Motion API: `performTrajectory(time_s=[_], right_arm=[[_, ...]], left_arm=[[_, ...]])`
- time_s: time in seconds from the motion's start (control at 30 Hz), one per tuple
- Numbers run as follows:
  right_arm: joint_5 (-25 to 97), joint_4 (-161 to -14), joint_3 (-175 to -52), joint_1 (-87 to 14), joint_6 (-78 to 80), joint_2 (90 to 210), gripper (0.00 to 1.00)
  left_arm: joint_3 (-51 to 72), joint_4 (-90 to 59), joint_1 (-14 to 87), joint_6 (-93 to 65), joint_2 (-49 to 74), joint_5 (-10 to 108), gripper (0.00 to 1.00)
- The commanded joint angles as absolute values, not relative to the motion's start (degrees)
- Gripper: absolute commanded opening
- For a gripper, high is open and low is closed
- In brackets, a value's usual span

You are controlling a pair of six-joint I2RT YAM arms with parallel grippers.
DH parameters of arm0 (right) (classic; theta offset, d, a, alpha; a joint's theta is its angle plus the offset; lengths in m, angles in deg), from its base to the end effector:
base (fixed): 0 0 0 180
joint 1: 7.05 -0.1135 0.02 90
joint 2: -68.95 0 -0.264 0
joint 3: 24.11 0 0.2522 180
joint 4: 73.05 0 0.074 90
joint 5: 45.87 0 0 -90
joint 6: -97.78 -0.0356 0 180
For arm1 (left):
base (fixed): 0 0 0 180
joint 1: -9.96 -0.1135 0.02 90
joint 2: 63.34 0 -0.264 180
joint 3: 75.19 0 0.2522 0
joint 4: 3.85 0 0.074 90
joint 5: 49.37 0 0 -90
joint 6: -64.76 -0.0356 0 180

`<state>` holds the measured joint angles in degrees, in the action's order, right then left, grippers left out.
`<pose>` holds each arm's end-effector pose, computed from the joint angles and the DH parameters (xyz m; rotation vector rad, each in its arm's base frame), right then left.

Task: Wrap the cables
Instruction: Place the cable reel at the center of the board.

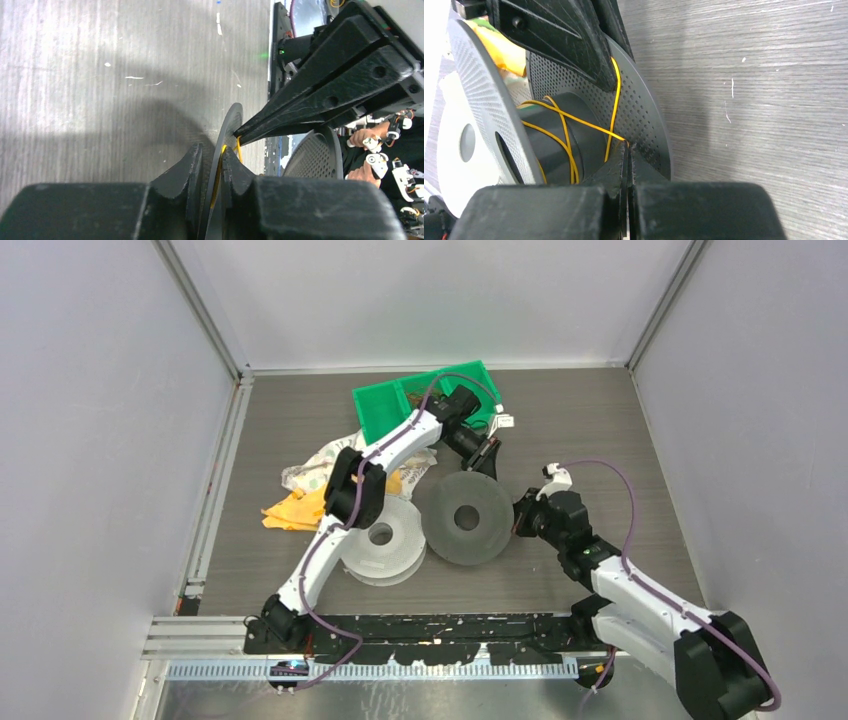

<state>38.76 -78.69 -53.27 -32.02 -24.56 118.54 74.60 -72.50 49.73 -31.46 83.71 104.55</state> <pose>0.1649 0.0805 0.1784 0.0736 2.0997 0.7148 0.3869 -0.3636 0.1873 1.3209 2.2355 -1.6960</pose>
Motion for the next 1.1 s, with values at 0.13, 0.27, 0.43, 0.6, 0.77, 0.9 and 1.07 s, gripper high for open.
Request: performTrajectory(time_s=[0.13,0.27,0.43,0.6,0.77,0.9,1.07], right_arm=[[37.33,-68.1,-53.87,-34.09,-31.71,125.26,0.0],[37.3,-67.91,-53.87,-33.88,-32.12,126.12,0.01],[37.49,-68.62,-53.3,-33.51,-32.08,125.62,0.01],[38.49,-70.51,-52.91,-33.18,-31.31,123.3,0.01],[38.97,-70.96,-52.65,-32.9,-31.36,122.52,0.01],[38.55,-69.92,-52.57,-32.82,-31.83,123.23,0.01],[37.24,-68.41,-53.1,-32.71,-32.3,126.4,0.0]], left_arm=[[79.8,-53.19,52.01,-22.14,86.74,90.88,0.21],[79.99,-52.59,51.63,-21.79,86.9,88.47,0.28],[80.08,-51.73,51.2,-21.36,86.48,85.58,0.49],[80.16,-50.35,50.53,-20.64,85.76,83.76,0.69],[80.12,-49.11,50.06,-19.55,84.79,82.6,0.77],[79.73,-46.5,49.57,-17.57,84.17,80.87,0.82],[79.73,-41.01,48.53,-12.36,83.69,79.56,0.83]])
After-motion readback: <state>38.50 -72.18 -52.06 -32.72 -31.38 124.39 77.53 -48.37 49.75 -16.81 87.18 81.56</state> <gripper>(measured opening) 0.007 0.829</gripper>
